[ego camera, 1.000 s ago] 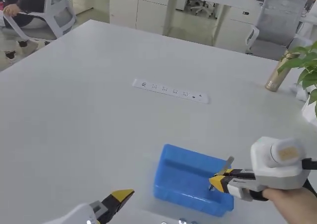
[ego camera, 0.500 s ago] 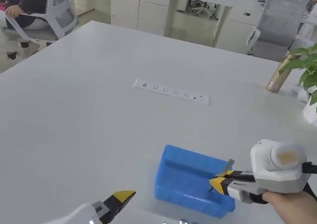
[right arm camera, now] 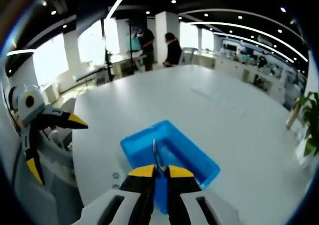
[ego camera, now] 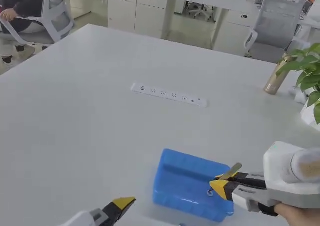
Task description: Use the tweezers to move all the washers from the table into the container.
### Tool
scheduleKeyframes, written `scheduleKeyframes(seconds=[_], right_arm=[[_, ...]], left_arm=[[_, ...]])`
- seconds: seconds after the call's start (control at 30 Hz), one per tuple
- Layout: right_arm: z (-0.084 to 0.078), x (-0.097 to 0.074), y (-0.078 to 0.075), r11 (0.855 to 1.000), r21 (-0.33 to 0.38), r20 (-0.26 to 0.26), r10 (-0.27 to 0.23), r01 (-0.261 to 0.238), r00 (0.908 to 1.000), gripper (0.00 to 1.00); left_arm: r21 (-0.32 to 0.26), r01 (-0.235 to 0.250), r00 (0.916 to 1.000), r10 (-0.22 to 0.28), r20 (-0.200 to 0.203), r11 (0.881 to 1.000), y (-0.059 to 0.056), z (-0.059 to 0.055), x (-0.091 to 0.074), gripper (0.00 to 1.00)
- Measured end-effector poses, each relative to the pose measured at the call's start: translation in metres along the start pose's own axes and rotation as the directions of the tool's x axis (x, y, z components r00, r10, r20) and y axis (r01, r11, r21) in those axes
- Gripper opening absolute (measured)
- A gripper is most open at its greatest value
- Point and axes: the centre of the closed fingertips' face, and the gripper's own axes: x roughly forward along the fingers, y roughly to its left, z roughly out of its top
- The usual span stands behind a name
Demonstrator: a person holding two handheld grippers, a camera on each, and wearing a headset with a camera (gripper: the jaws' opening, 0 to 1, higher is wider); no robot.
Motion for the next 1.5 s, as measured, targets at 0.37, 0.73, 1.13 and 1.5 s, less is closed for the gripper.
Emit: scheduleKeyframes(seconds=[0.37,0.73,1.13,1.5], right_arm=[[-0.02,0.0,0.046,0.991,0.057,-0.041,0.121,-0.119,0.9918,0.04],[-0.052,0.02,0.053,0.974,0.17,-0.098,0.168,-0.15,0.9808,0.04],[-0.061,0.03,0.05,0.985,0.133,-0.131,0.13,-0.112,0.9829,0.05],[-0.059,0.033,0.05,0.981,0.152,-0.133,0.145,-0.124,0.9805,0.05]], left_arm=[[0.009,0.001,0.9997,-0.001,-0.025,1.0,-0.001,-0.004,0.0,0.92],[0.016,-0.003,0.9992,0.004,-0.039,1.0,0.001,-0.008,0.0,0.89],[0.022,-0.009,0.9988,0.01,-0.048,1.0,0.003,-0.01,0.0,0.87],[0.03,-0.003,0.9983,0.005,-0.058,1.0,0.002,-0.012,0.001,0.86]])
